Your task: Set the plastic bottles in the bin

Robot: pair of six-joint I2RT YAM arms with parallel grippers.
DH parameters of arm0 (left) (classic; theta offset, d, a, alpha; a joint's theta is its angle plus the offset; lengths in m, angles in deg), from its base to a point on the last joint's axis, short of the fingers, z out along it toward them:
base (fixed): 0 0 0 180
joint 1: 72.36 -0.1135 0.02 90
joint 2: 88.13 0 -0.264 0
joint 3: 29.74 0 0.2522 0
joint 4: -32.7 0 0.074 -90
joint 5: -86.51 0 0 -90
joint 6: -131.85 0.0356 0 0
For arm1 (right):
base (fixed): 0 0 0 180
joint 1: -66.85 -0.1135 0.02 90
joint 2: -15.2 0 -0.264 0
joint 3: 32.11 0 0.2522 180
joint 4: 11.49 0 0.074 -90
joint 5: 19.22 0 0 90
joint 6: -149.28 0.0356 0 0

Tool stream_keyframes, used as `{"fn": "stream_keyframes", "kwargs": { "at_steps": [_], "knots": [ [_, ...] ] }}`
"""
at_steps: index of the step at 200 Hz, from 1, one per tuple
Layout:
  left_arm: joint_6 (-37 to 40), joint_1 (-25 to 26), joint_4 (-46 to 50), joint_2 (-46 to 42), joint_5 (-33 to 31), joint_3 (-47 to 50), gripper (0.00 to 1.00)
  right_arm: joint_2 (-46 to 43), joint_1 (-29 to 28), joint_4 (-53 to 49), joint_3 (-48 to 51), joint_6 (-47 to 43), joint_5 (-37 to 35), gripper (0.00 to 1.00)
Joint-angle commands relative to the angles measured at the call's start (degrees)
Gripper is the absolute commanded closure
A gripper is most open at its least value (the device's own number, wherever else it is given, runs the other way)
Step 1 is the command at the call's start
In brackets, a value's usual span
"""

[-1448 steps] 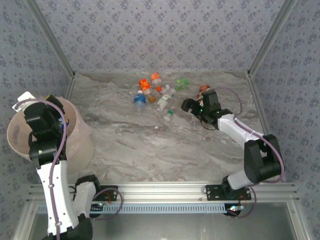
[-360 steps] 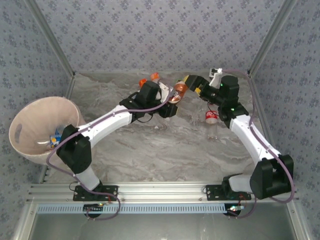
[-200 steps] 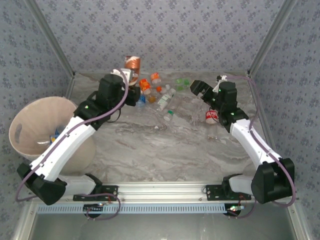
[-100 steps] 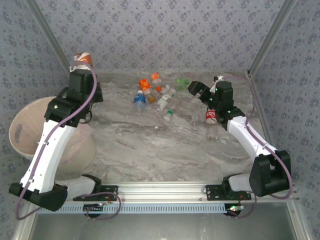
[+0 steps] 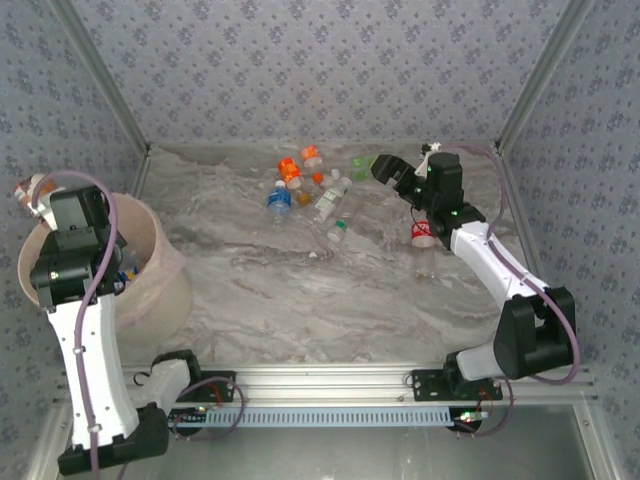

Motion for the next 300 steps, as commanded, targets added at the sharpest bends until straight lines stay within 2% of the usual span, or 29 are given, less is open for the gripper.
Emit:
{"fn": "stream_keyframes", "kwargs": {
  "at_steps": [1,17,34,64,84,113,144,196,216,230,258,300],
  "knots": [
    [2.02,-4.83,2.98,2.08,-3.5,3.02,0.57,0.35,-0.24,-0.34,-2.65,-0.83,1.69,0.0],
    [2.55,-8.0,2.85,2.74,-3.19,4.19,0.57,0.45,-0.09,-1.36,-3.4,-1.54,1.89,0.0],
    [2.47,-8.38,2.42,3.14,-2.1,4.52,0.54,0.4,-0.06,-2.87,-4.21,-2.36,1.84,0.0],
    [0.22,-8.38,5.28,5.62,-6.61,1.8,0.22,-0.1,0.01,-3.3,-3.55,-2.43,0.94,0.0],
    [-0.22,-8.39,6.2,6.54,-5.96,-0.92,0.16,-0.07,-0.14,-3.63,-3.04,-2.23,0.62,0.0],
    [-0.38,-8.38,6.19,6.48,-1.06,-2.92,0.11,-0.23,-0.16,-3.75,-2.86,-2.25,-0.26,0.0],
    [-0.64,-8.38,3.3,4.55,9.09,-1.92,0.03,-0.07,-0.23,-3.82,-2.76,-2.25,-1.19,0.0],
    [-2.94,-7.04,-1.76,1.68,21.46,-1.91,0.02,-0.09,-0.32,-10.13,-2.94,-2.16,-4.98,0.0],
    [-4.12,-3.85,-4.14,0.53,23.86,-1.83,0.02,0.02,-0.24,-15.47,-3.1,-2.6,-8.8,0.0],
    [-4.0,-1.64,-6.36,0.02,28.1,-1.73,0.02,-0.03,-0.04,-18.22,-3.08,-3.2,-10.69,0.0],
    [-3.69,1.8,-12.61,-0.84,38.77,-0.56,0.02,0.09,0.14,-20.85,-2.86,-4.48,-10.92,0.0],
    [-4.29,8.26,-21.98,-2.69,45.6,1.7,0.02,0.08,0.2,-22.39,-2.4,-5.58,-10.94,0.0]
  ]
}}
